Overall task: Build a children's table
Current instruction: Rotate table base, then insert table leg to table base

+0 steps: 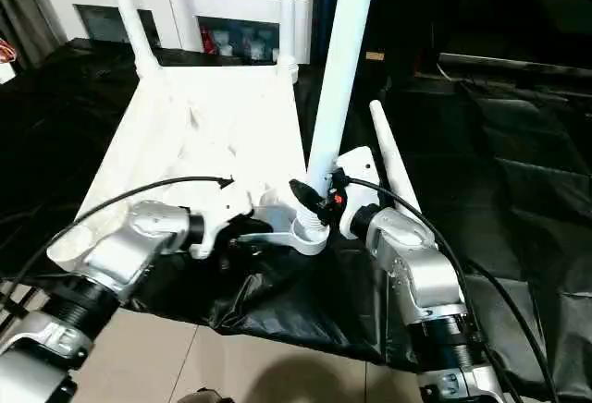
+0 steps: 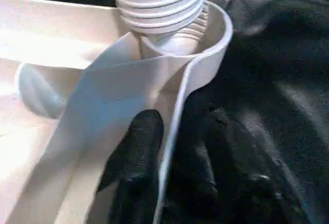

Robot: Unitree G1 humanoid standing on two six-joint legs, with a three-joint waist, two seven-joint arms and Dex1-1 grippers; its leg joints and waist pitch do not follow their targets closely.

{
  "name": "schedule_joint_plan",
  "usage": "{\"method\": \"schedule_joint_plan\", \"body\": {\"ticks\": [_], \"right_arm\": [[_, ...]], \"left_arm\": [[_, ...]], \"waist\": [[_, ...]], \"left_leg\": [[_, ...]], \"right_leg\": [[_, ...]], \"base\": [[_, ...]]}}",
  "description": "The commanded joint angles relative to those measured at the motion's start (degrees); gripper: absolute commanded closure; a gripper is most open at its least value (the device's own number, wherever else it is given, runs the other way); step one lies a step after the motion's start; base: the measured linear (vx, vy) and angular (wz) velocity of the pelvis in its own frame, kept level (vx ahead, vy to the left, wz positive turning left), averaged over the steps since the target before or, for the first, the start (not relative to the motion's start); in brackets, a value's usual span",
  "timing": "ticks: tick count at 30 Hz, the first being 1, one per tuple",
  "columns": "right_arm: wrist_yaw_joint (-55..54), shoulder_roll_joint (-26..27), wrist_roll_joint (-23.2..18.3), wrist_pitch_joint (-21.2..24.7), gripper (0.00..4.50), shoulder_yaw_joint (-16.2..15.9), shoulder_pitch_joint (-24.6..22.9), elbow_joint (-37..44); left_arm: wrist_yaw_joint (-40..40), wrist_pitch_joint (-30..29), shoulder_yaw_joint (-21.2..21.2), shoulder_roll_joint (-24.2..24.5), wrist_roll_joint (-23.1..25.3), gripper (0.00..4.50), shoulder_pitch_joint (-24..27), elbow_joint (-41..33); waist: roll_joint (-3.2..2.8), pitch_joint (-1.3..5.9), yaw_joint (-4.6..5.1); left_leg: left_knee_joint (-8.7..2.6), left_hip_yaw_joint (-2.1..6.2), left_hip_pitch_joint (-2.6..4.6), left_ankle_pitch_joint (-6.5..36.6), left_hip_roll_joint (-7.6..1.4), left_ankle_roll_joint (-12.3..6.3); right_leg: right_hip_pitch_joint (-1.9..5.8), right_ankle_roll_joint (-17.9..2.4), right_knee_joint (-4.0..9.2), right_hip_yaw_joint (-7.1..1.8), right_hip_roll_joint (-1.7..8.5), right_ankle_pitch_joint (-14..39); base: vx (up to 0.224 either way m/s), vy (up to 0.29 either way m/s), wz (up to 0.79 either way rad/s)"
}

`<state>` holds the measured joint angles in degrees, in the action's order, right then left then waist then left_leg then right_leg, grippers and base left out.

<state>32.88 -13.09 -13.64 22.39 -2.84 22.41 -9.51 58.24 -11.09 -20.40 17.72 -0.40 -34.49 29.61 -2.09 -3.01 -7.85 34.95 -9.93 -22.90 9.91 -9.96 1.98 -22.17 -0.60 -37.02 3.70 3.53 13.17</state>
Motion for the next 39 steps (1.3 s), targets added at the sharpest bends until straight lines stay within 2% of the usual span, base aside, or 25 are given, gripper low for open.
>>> {"method": "schedule_joint_plan", "body": {"ticks": [1,4,6,9,10,11,12,14,16,19,21,22,23,24,26,28,34,39], "right_arm": [[0.19,-0.37,-0.13,0.64,2.61,-0.29,0.0,1.62],[0.46,-0.39,-0.08,0.72,2.61,-0.6,-0.12,1.73],[0.58,-0.4,-0.05,0.72,2.61,-0.71,-0.13,1.7],[0.68,-0.42,0.01,0.7,2.61,-0.83,-0.16,1.69],[0.72,-0.46,0.02,0.71,2.61,-0.87,-0.2,1.75],[0.72,-0.46,0.02,0.71,2.61,-0.87,-0.2,1.75],[0.8,-0.57,0.03,0.83,2.61,-0.92,-0.34,2.0],[0.83,-0.61,0.02,0.89,2.61,-0.92,-0.39,2.1],[0.9,-0.72,0.04,0.92,2.61,-0.94,-0.5,2.2],[0.93,-0.81,0.04,0.88,2.61,-0.96,-0.55,2.19],[0.9,-0.9,-0.06,0.87,2.61,-1.0,-0.56,2.2],[0.85,-0.88,-0.09,0.88,2.61,-1.04,-0.51,2.19],[0.84,-0.87,-0.1,0.89,2.61,-1.05,-0.5,2.19],[0.83,-0.88,-0.11,0.89,2.61,-1.08,-0.49,2.19],[0.82,-0.89,-0.13,0.89,2.61,-1.12,-0.49,2.18],[0.84,-0.91,-0.15,0.89,2.61,-1.17,-0.47,2.16],[0.84,-0.84,-0.13,0.79,2.61,-1.24,-0.41,2.03],[1.01,-0.71,-0.14,0.83,2.61,-1.39,-0.26,1.83]], "left_arm": [[0.5,1.0,0.41,0.31,0.0,3.38,-1.15,1.36],[1.49,2.13,-0.03,0.6,0.51,3.57,-1.75,2.61],[2.06,2.72,-0.3,0.75,0.74,3.94,-2.04,3.24],[3.18,4.23,-0.77,0.96,1.23,4.13,-2.95,4.94],[3.65,5.15,-1.08,1.06,1.66,4.25,-3.56,5.97],[3.65,5.15,-1.08,1.06,1.66,4.25,-3.56,5.97],[4.55,6.39,-1.76,1.13,2.55,4.36,-4.92,8.14],[4.84,6.81,-2.02,1.14,2.87,4.41,-5.33,8.83],[5.87,7.55,-2.83,1.2,3.63,4.49,-6.13,10.31],[6.61,8.22,-3.37,1.18,4.18,4.5,-6.64,11.51],[7.43,9.3,-3.7,1.12,4.62,4.5,-7.01,12.66],[7.39,9.53,-3.33,0.96,4.44,4.5,-7.1,13.06],[7.13,9.12,-2.96,0.79,4.15,4.5,-7.14,13.14],[7.32,8.43,-2.49,0.56,3.67,4.05,-7.34,13.39],[7.47,7.99,-2.02,0.37,3.18,3.93,-7.57,13.63],[7.23,8.87,-2.05,0.46,3.38,3.93,-7.83,14.06],[6.0,10.78,-1.55,0.59,4.01,3.93,-8.02,15.29],[8.5,10.08,-0.84,0.59,2.95,3.93,-8.19,15.61]], "waist": [[0.29,4.24,0.3],[0.2,4.19,0.28],[0.23,4.26,0.24],[0.18,4.28,0.24],[-0.1,4.28,0.24],[0.03,4.27,0.28],[-0.21,4.24,0.31],[-0.02,4.21,0.33],[-0.08,4.28,0.48],[0.04,4.28,0.85],[0.02,4.17,1.08],[-0.25,4.2,1.16],[-0.18,4.18,1.2],[-0.14,4.19,1.23],[-0.12,4.22,1.23],[0.09,4.19,1.21],[-0.11,4.15,1.2],[-0.07,4.14,1.2]], "left_leg": [[-4.04,1.35,1.63,7.68,-3.48,-0.56],[-4.1,1.4,1.58,7.85,-3.49,-0.59],[-4.09,1.42,1.65,7.69,-3.56,-0.49],[-4.11,1.45,1.62,7.6,-3.54,-0.47],[-4.1,1.47,1.65,7.74,-3.57,-0.37],[-4.13,1.47,1.65,8.0,-3.59,-0.24],[-4.16,1.5,1.64,8.19,-3.54,-0.13],[-4.23,1.51,1.67,8.64,-3.54,0.13],[-4.16,1.51,1.59,8.15,-3.55,0.11],[-4.1,1.5,1.46,7.81,-3.48,-0.29],[-4.15,1.49,1.52,8.69,-3.45,-0.45],[-4.17,1.53,1.59,9.1,-3.55,-0.28],[-4.19,1.55,1.59,9.2,-3.59,-0.25],[-4.22,1.54,1.61,9.29,-3.62,-0.2],[-4.15,1.48,1.62,9.04,-3.57,-0.36],[-4.11,1.44,1.57,8.66,-3.51,-0.66],[-4.21,1.52,1.65,9.25,-3.67,-0.69],[-4.25,1.48,1.66,9.35,-3.66,-0.47]], "right_leg": [[2.49,-12.33,4.17,-3.24,5.58,-1.34],[2.47,-12.13,4.28,-3.2,5.58,-0.67],[2.48,-12.18,4.18,-3.21,5.63,-0.94],[2.52,-12.26,4.12,-3.21,5.65,-1.76],[2.45,-12.29,4.09,-3.21,5.64,-1.71],[2.5,-12.26,4.11,-3.22,5.63,-1.76],[2.48,-12.23,4.19,-3.2,5.61,-1.63],[2.57,-12.16,4.24,-3.24,5.65,-1.2],[2.64,-12.58,4.1,-3.23,5.72,-2.6],[2.84,-13.13,3.98,-3.18,5.78,-3.54],[2.79,-13.26,4.26,-3.16,5.77,-1.68],[2.76,-13.38,4.28,-3.15,5.78,-1.39],[2.76,-13.49,4.28,-3.18,5.78,-1.51],[2.76,-13.74,4.2,-3.16,5.77,-1.77],[2.76,-14.01,4.15,-3.18,5.78,-2.06],[2.8,-14.09,4.2,-3.2,5.78,-2.46],[2.72,-14.09,4.24,-3.17,5.8,-1.82],[2.69,-14.13,4.25,-3.22,5.88,-1.51]], "base": [[0.0,0.0,0.0],[0.0,0.0,0.0],[0.0,0.0,0.0],[0.0,0.0,0.0],[0.0,0.0,0.0],[0.0,0.0,0.0],[0.0,0.0,0.0],[0.0,0.0,0.0],[0.0,0.0,0.0],[0.0,0.0,0.0],[0.0,0.0,0.0],[0.0,0.0,0.0],[0.0,0.0,0.0],[0.0,0.0,0.0],[0.0,0.0,0.0],[0.0,0.0,0.0],[0.0,0.0,0.0],[0.0,0.0,0.0]]}}
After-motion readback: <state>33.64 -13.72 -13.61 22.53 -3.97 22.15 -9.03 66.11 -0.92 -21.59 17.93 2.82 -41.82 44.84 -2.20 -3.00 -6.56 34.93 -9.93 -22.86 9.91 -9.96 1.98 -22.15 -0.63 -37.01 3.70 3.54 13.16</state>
